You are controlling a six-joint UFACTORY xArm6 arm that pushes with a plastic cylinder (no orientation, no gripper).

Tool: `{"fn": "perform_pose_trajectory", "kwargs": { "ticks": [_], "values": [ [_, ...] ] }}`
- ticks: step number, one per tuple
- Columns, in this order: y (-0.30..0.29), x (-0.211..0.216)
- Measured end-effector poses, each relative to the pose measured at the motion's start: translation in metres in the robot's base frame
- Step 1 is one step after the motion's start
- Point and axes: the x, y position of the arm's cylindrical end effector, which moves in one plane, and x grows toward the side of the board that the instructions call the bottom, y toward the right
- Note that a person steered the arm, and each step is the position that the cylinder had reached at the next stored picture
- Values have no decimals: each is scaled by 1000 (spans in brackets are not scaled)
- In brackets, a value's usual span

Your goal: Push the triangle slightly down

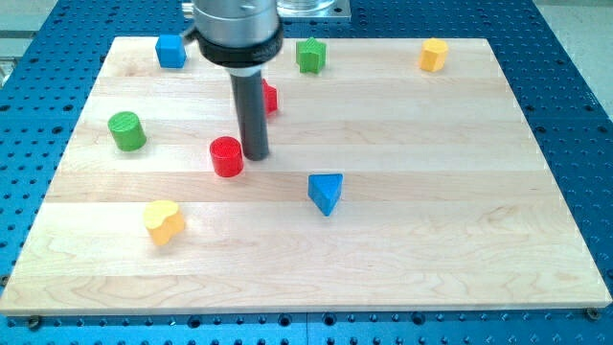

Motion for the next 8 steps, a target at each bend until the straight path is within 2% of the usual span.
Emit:
{"fn": "perform_pose_trajectory", "kwargs": {
  "ticks": [3, 4, 6, 8],
  "values": [
    [24, 11],
    [53, 22],
    [37, 60],
    [37, 60]
  ]
}}
